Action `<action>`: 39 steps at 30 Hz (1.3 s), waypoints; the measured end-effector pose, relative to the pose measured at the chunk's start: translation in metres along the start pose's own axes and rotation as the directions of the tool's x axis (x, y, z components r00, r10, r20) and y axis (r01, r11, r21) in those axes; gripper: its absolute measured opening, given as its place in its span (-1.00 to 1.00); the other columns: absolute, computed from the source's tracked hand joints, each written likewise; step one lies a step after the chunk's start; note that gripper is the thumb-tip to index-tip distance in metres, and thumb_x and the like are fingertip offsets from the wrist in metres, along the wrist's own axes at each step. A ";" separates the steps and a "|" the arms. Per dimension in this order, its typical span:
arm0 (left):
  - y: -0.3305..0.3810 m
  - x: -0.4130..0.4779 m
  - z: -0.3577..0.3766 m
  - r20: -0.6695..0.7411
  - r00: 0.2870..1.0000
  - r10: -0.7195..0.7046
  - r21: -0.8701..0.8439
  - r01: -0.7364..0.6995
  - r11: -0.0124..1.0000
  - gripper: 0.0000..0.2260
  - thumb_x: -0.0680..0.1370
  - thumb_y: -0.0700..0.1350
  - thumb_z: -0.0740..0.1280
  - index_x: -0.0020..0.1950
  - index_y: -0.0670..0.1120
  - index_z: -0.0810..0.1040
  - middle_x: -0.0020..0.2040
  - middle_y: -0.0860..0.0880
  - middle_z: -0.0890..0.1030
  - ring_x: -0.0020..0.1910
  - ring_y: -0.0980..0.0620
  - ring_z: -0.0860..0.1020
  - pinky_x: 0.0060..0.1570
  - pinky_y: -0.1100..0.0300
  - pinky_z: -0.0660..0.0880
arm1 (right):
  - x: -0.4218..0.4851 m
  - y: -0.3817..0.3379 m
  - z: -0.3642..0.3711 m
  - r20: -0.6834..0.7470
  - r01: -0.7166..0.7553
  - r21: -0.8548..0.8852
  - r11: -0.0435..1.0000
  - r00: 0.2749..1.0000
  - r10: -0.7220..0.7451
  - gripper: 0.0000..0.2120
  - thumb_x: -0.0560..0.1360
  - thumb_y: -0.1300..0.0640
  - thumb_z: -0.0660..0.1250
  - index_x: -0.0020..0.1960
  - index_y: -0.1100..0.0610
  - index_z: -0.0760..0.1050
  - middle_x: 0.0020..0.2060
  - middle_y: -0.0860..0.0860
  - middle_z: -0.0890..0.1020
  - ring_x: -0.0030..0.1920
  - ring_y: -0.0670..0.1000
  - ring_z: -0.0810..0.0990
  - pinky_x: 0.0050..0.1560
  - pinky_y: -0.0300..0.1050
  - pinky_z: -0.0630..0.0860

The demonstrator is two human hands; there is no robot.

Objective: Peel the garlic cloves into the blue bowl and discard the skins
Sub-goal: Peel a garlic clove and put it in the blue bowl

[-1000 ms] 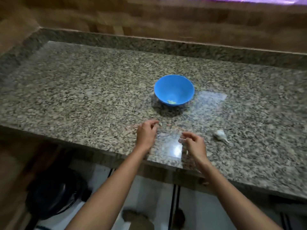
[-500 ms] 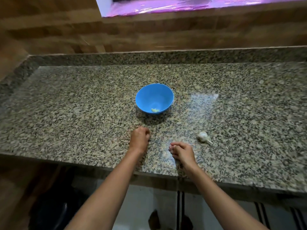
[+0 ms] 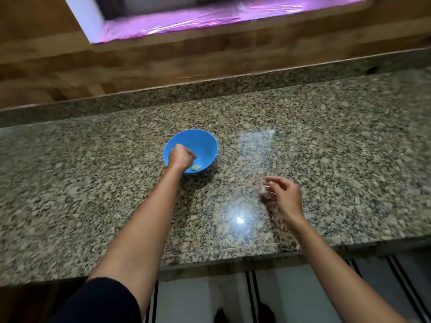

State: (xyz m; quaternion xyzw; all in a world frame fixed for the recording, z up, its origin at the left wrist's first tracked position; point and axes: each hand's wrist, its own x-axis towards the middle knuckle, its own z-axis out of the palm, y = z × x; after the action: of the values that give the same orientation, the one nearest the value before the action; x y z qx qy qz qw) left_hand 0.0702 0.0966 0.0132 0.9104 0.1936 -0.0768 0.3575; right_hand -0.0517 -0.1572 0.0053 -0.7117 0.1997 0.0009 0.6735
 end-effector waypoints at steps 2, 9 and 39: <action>-0.001 -0.008 -0.004 -0.130 0.991 0.013 -0.066 -0.022 0.998 -0.79 0.47 -0.39 0.27 -0.04 -0.24 0.67 -0.03 -0.18 0.67 0.00 -0.10 0.62 0.08 0.09 0.54 | 0.002 0.003 -0.012 -0.106 0.034 0.010 0.999 0.994 -0.033 -0.82 0.55 0.31 0.22 0.07 0.18 0.56 -0.07 0.08 0.64 -0.05 0.03 0.61 -0.05 -0.13 0.58; 0.032 -0.127 0.076 0.096 0.921 0.377 -0.201 -0.353 0.914 -0.73 0.50 -0.18 0.40 0.20 -0.12 0.59 0.09 -0.05 0.62 -0.04 0.10 0.56 -0.02 0.30 0.48 | 0.017 0.029 -0.030 -0.134 -0.034 -0.209 0.977 0.991 0.006 -0.77 0.56 0.24 0.24 0.19 0.16 0.53 0.09 -0.04 0.53 0.08 -0.03 0.51 0.00 -0.28 0.49; -0.017 -0.166 0.091 -0.121 0.888 0.443 -0.391 -0.453 0.801 -0.87 0.45 -0.16 0.45 -0.01 -0.07 0.67 -0.19 0.11 0.66 -0.23 0.24 0.63 -0.20 0.30 0.60 | -0.027 0.032 0.034 0.358 -0.520 0.443 0.731 0.850 0.387 -0.66 0.43 0.13 0.36 0.17 0.24 0.52 0.00 0.18 0.64 0.04 0.11 0.62 0.15 0.02 0.53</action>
State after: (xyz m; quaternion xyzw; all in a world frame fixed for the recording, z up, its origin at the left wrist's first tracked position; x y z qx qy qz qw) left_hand -0.0882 -0.0030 -0.0176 0.8359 -0.0111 0.0627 0.5452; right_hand -0.0769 -0.1170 -0.0216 -0.4239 0.2777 0.1983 0.8389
